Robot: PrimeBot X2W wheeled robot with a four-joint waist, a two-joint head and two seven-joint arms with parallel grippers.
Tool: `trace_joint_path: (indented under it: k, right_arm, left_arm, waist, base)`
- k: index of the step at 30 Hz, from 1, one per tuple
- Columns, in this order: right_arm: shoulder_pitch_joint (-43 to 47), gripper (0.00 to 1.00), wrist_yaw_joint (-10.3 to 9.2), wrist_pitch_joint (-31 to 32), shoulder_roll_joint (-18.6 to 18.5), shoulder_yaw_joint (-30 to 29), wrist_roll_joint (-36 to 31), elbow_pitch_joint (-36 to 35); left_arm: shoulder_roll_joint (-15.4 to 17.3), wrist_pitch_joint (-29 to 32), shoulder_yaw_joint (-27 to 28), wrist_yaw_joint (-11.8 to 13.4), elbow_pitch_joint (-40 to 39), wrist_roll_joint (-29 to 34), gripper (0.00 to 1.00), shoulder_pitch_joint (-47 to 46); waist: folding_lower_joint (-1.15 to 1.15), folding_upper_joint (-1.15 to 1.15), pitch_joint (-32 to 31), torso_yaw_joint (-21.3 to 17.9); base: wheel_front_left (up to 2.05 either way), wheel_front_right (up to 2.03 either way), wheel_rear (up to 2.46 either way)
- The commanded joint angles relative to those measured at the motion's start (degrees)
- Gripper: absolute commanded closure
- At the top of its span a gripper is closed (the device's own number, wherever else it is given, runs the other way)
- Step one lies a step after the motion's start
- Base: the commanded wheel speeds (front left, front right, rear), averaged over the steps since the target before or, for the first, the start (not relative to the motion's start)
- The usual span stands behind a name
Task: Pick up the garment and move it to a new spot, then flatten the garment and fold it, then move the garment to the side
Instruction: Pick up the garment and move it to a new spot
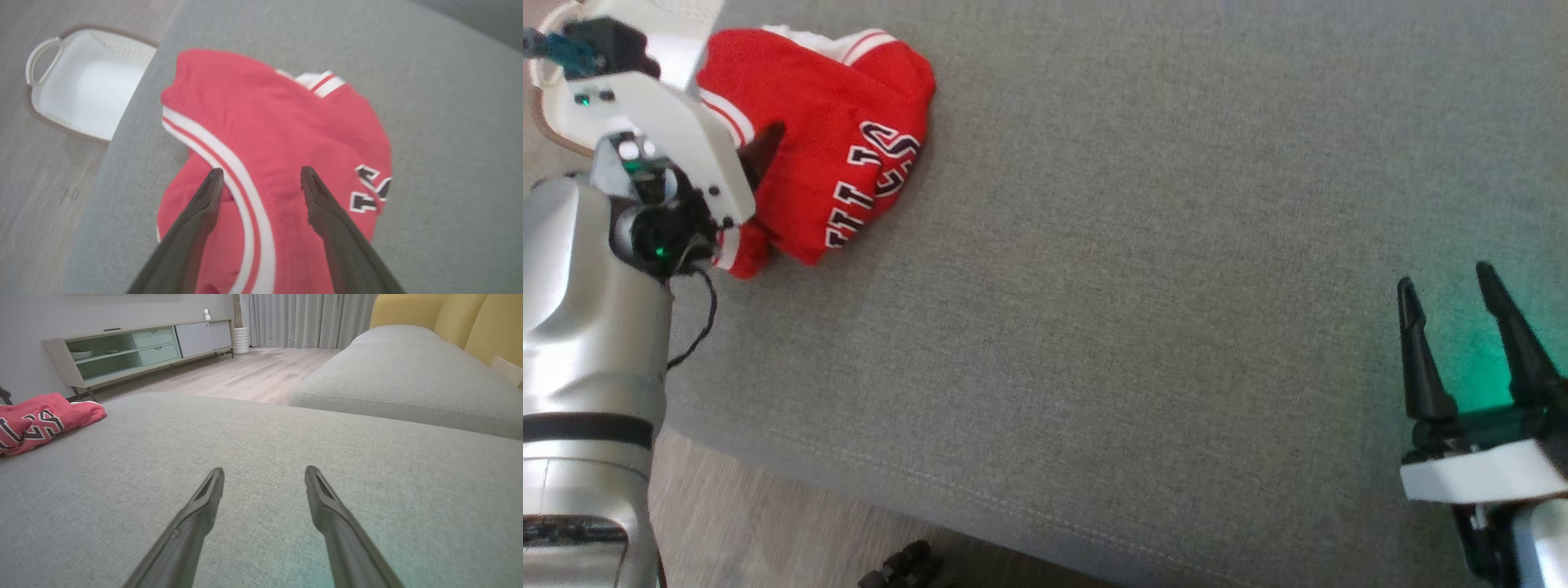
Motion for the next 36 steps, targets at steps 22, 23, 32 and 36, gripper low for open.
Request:
trace_joint_path:
  k: [22, 23, 32, 36]
  right_arm:
    - [-3.03, 0.0, 0.37, -0.6, 0.52, 2.16, -0.48, -0.52]
    - [-2.96, 0.0, 0.37, -0.96, 0.96, 2.44, -0.29, 0.26]
    - [-2.5, 0.0, 0.37, -2.59, 5.5, 4.66, 1.26, 5.28]
    - [-3.27, 0.0, 0.37, -2.64, 6.65, 5.49, 1.74, 4.44]
  left_arm:
    - [11.04, -28.38, -9.07, -0.34, 5.65, -1.08, 1.0, -3.23]
    - [11.5, -29.67, -10.0, -0.34, 4.91, -0.87, 1.0, -3.56]
    - [14.77, -34.57, -18.13, -0.34, -8.29, -0.33, 1.0, -5.16]
    - [14.52, -34.03, -19.55, 0.27, -15.28, -0.05, 1.0, -4.6]
  waist:
    - [0.0, 0.0, -2.79, -4.96]
    - [0.0, 0.0, -4.22, -5.3]
    - [0.0, 0.0, -15.6, -12.12]
    - [0.0, 0.0, -17.52, -17.3]
  base:
    - [0.0, 0.0, 0.0]
    - [0.0, 0.0, 0.0]
    - [0.0, 0.0, 0.0]
    - [0.0, 0.0, 0.0]
